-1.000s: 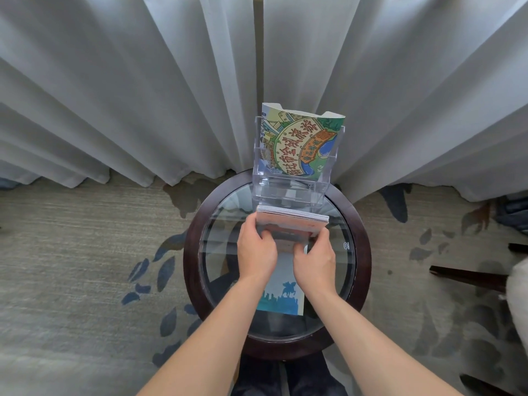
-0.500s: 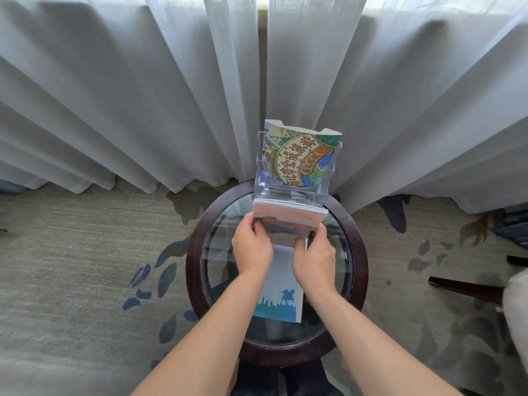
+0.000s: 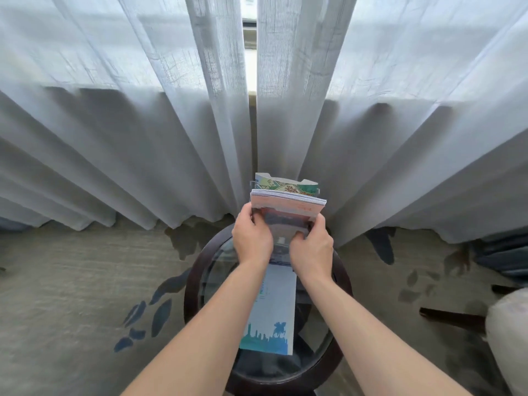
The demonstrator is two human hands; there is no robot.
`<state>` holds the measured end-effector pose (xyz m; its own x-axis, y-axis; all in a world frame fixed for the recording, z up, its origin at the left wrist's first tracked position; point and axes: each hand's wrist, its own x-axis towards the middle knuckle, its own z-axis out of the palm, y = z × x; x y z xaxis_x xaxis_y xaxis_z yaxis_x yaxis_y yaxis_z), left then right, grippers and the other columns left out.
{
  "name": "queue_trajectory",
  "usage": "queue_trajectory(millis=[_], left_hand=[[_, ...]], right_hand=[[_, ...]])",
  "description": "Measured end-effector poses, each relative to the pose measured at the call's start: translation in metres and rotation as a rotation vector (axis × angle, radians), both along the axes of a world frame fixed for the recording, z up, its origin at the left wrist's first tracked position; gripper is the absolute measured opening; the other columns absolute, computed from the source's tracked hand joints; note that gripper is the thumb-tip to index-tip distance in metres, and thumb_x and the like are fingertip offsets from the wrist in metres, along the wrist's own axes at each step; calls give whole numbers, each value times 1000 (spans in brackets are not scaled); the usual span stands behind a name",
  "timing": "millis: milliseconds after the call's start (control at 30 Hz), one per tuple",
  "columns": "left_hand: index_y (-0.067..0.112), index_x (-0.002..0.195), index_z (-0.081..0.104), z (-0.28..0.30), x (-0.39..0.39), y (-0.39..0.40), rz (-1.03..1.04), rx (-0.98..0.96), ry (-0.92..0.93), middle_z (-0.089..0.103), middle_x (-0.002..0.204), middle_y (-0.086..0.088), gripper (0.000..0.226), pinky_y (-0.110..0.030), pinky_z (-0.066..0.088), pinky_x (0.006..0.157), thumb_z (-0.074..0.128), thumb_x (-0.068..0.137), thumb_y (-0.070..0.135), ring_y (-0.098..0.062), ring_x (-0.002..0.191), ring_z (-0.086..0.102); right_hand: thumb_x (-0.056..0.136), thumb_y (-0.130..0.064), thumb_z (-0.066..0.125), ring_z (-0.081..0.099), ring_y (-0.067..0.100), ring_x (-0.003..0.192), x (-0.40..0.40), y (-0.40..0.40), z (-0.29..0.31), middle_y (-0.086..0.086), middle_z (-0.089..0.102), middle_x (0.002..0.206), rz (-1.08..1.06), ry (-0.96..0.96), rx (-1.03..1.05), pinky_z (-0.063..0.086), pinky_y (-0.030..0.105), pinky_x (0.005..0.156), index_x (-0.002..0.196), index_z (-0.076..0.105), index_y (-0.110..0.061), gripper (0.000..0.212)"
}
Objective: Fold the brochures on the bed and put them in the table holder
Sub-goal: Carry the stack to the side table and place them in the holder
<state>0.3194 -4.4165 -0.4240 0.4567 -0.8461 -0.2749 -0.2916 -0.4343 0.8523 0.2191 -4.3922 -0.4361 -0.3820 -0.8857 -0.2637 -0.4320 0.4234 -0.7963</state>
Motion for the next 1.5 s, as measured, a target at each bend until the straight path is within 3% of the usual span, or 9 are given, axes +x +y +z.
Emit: queue_trajectory(millis=[200, 433, 667, 867, 1033, 1167, 1300, 1400, 1500], left_hand=[[22, 101, 64, 5, -2, -27, -20, -45, 26, 69, 97, 6, 23, -42, 55, 86, 41, 103, 20, -17, 93, 63], [23, 98, 64, -29, 1, -30, -52, 66, 32, 70, 94, 4, 23, -41, 54, 82, 41, 102, 22, -21, 91, 63], [25, 105, 64, -56, 4, -37, -97, 135, 26, 70, 100, 3, 22, -36, 50, 81, 43, 102, 25, -22, 94, 62], [28, 96, 63, -75, 7, -32, -138, 185, -14, 66, 89, 8, 22, -32, 42, 74, 42, 102, 24, -22, 90, 60], [20, 102, 63, -81, 2, -35, -154, 171, -39, 69, 100, -2, 24, -34, 43, 77, 40, 102, 25, -26, 96, 60], [20, 123, 59, -77, -2, -34, -190, 195, -22, 66, 118, -2, 29, -34, 46, 89, 42, 100, 17, -23, 108, 58], [22, 136, 50, -71, -5, -33, -177, 212, 0, 61, 129, -1, 42, -30, 41, 91, 43, 96, 10, -23, 118, 54], [24, 145, 41, -68, -7, -35, -177, 222, 12, 56, 139, -1, 52, -42, 44, 107, 44, 96, 10, -24, 128, 51], [29, 148, 35, -66, -9, -36, -180, 206, 47, 51, 145, 2, 57, -48, 45, 107, 47, 96, 10, -24, 132, 48]], right_hand=[[88, -6, 52, 60, 24, 105, -4, -25, 4, 0, 67, 115, -16, -6, -14, 44, 26, 78, 127, 51, -22, 42], [89, -7, 53, 61, 24, 105, -7, -27, -28, 0, 66, 115, -3, 11, 67, 49, 30, 80, 126, 50, -24, 41], [86, -7, 54, 60, 22, 109, -8, -37, -47, -2, 65, 118, -6, -9, 100, 52, 33, 85, 129, 49, -26, 46], [88, -12, 55, 62, 23, 106, -12, -37, -64, -1, 66, 117, -5, -39, 179, 48, 28, 81, 129, 50, -24, 43], [88, -12, 57, 59, 19, 111, -14, -35, -70, -3, 64, 122, -3, -73, 156, 48, 30, 88, 132, 49, -25, 47], [86, -13, 59, 54, 15, 117, -15, -34, -68, -6, 59, 126, -29, -67, 99, 47, 34, 97, 134, 49, -25, 50], [87, -14, 60, 51, 13, 120, -15, -29, -63, -6, 54, 130, -45, -67, 60, 46, 39, 104, 139, 44, -24, 55], [89, -15, 59, 46, 13, 131, -20, -26, -61, -8, 49, 142, -67, -108, 63, 43, 42, 109, 149, 33, -28, 66], [89, -13, 59, 45, 12, 132, -23, -26, -59, -10, 49, 143, -55, -122, 40, 45, 43, 109, 149, 33, -33, 68]])
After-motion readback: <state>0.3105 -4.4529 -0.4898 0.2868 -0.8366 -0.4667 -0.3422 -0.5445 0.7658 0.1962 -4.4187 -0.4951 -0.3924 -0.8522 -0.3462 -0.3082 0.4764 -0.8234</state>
